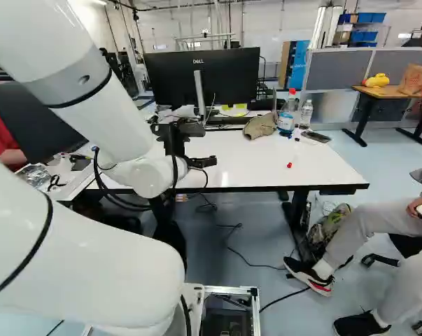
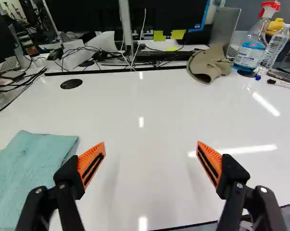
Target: Clean the table with the green towel
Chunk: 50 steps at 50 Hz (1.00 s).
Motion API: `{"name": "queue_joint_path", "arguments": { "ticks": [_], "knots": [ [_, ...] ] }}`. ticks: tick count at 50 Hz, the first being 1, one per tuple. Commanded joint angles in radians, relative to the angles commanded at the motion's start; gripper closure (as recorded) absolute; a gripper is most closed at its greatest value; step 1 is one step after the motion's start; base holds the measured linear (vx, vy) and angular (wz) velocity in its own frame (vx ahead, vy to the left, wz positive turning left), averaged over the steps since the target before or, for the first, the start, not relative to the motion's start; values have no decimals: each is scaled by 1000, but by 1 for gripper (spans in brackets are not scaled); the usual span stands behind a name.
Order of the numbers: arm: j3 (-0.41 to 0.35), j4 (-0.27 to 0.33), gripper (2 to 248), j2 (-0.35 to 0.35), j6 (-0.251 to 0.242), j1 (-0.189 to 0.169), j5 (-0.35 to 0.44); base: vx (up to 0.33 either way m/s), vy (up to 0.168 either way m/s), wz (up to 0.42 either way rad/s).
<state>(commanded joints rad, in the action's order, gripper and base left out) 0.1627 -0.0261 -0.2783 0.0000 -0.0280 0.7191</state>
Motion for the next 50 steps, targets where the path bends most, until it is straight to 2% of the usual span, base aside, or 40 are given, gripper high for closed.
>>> {"name": "queue_joint_path", "arguments": {
  "ticks": [25, 50],
  "knots": [
    [-55, 19, 3, -1, 0, 20, 112, 0, 0, 0],
    [-75, 26, 3, -1, 0, 28, 153, 0, 0, 0]
  ]
}}
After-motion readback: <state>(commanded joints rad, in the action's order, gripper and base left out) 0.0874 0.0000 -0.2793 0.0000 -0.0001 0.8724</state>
